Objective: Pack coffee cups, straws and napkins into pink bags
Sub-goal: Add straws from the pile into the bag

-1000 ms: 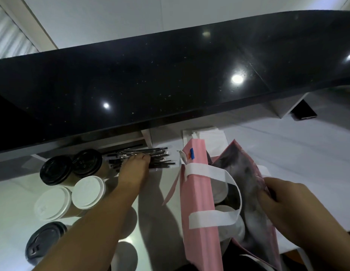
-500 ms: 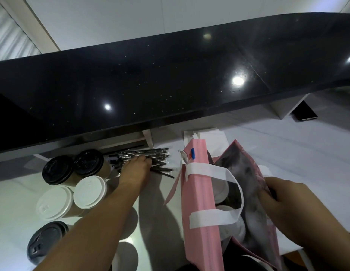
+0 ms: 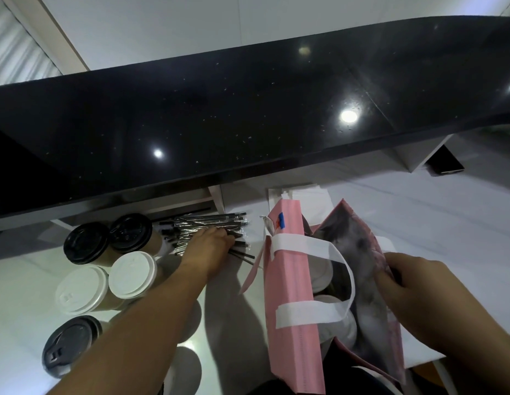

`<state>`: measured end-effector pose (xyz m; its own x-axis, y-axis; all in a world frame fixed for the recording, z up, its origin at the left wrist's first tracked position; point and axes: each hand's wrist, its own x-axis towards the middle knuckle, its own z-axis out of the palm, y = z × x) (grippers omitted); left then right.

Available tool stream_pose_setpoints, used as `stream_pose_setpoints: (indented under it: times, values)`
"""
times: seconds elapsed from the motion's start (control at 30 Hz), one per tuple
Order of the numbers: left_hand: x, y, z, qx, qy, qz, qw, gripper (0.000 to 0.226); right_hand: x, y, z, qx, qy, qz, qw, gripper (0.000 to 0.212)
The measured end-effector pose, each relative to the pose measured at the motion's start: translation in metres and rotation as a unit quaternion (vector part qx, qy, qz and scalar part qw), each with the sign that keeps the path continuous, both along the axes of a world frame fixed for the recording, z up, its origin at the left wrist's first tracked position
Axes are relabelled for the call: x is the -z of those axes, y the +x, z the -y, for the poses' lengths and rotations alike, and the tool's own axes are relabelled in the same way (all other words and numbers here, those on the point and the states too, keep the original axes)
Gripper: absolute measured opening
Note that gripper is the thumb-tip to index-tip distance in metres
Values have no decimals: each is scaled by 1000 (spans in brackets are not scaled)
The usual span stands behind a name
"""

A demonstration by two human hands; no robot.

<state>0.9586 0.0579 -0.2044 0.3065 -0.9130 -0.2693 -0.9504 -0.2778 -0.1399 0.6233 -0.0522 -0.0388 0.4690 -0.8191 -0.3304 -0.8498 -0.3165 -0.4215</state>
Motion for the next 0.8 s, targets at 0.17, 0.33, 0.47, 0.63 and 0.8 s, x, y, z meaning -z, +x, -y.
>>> stream_pose_setpoints:
  times: [0.17, 0.33, 0.47, 0.63, 0.8]
  values:
    - [-1, 0, 2, 6, 12, -4, 1000, 24, 0, 1, 1, 1, 2, 0, 1000, 44]
    - [-2, 0, 2, 1, 26, -20, 999, 25, 0, 2, 1, -6, 0, 0, 1000, 45]
    - [-11, 0, -4, -2, 4, -30, 1000, 20, 0, 3, 0, -11, -4, 9, 1000, 44]
    - [-33, 3, -12, -1, -55, -12, 998, 25, -3, 4, -1, -42, -22, -5, 999, 43]
    - [-59, 4, -21, -16, -184, -19, 983, 16, -12, 8, -1, -47, 19, -9, 999, 42]
